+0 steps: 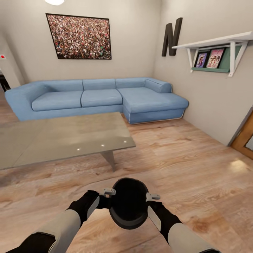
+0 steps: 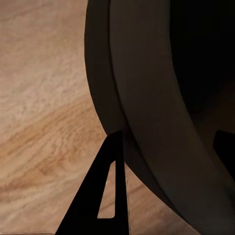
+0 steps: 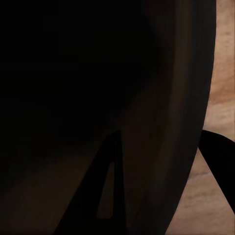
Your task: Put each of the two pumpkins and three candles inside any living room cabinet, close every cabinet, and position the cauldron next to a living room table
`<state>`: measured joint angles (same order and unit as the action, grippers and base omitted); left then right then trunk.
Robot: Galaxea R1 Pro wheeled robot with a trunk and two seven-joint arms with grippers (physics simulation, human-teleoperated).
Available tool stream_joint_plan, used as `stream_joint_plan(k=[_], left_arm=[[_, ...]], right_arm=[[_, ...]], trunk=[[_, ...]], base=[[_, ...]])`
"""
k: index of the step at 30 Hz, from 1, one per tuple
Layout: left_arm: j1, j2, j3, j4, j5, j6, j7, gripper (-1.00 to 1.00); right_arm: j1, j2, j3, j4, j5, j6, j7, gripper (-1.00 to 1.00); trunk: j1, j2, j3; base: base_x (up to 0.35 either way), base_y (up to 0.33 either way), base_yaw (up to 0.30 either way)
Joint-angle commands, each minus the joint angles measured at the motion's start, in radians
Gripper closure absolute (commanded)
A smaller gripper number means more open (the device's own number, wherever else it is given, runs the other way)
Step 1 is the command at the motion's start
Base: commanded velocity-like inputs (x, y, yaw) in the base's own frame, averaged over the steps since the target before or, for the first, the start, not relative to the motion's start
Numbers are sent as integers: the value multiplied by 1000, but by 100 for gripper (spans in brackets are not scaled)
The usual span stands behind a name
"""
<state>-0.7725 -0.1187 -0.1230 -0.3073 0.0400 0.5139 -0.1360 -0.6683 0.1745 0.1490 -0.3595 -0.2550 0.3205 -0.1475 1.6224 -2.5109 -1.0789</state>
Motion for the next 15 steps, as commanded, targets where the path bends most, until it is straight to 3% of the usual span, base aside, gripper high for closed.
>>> stream_joint_plan(k=[1, 15], left_arm=[[-1, 1, -6, 0, -2, 5, -1, 100], [-1, 1, -6, 0, -2, 5, -1, 100]], right_arm=[[-1, 0, 18, -9, -24, 2, 0, 100], [-1, 0, 18, -9, -24, 2, 2, 100]], trunk=[[0, 0, -1], [0, 0, -1]], base=[[0, 0, 289], [0, 0, 289]])
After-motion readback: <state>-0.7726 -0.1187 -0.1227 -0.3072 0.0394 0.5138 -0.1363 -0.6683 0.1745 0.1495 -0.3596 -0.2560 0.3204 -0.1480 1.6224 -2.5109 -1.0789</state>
